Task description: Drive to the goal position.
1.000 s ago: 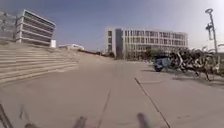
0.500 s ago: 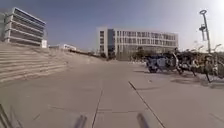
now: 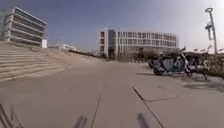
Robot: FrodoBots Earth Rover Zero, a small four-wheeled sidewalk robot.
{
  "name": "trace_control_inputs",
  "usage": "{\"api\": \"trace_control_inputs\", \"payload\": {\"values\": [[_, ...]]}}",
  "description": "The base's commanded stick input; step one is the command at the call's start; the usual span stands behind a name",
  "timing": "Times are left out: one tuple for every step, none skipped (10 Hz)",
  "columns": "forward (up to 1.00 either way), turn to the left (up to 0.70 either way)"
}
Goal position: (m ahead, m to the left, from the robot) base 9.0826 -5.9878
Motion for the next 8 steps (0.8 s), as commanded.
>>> {"api": "trace_control_inputs", "payload": {"values": [[1.0,0.0],[1.0,0.0],[1.0,0.0],[1.0,0.0],[1.0,0.0],[1.0,0.0],[1.0,0.0],[1.0,0.0]]}}
